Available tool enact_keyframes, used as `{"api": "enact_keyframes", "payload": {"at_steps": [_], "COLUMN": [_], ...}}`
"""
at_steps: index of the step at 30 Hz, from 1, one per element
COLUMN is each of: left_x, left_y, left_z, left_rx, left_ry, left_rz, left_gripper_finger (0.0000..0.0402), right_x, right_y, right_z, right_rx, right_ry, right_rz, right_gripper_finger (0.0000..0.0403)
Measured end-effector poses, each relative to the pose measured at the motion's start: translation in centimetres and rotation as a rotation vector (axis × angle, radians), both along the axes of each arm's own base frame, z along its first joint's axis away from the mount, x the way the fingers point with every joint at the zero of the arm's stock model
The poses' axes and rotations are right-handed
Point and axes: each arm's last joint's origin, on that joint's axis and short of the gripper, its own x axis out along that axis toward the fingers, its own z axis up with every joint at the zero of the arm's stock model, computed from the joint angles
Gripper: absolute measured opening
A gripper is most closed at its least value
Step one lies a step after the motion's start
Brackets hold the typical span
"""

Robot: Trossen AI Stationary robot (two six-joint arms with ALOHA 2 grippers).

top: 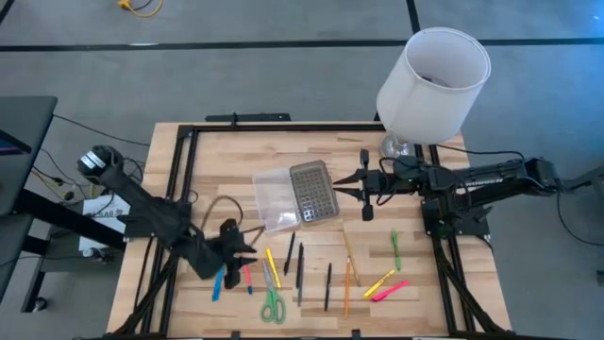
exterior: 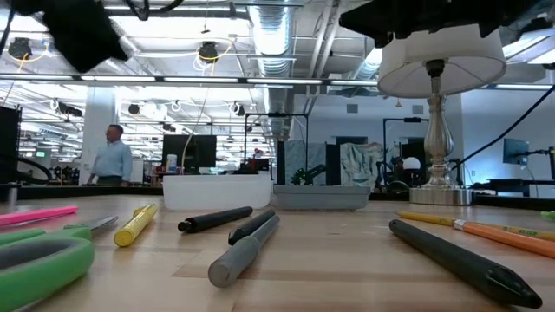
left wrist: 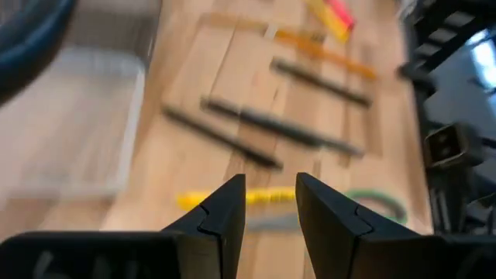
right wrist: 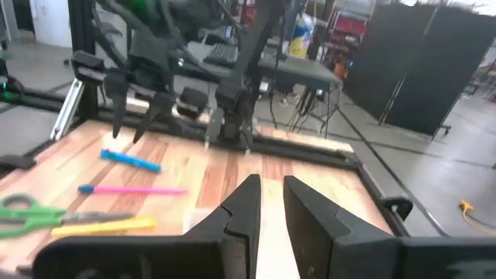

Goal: Pick & place school supplies into a supply box
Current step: Put the blue pen into the black supply box

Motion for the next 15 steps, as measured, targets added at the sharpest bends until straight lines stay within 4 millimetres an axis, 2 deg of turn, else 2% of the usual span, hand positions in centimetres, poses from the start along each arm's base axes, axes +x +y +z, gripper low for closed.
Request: {"api": "enact_keyframes", "payload": {"at_steps": [6,15], "left_x": [0.2,-0.3], "left_y": [-2.8,-5.0], "left_z": [-1.5,-2.8], "left_rx": [-0.041,-0.016], "left_ry": [0.240,0.685], "left_rz": [0.115,0.316], "left_gripper_finger": [0.0109,0.0109], "right_x": [0.2,0.2], "right_y": [0.0,0.2], "right_z": [-0.1,-0.2], "right_rx": [0.003,0.045], "right_ry": [0.000,0.013], "right_rz": [0.000,0.003], "right_gripper_finger": [0.0053,0.0053]}}
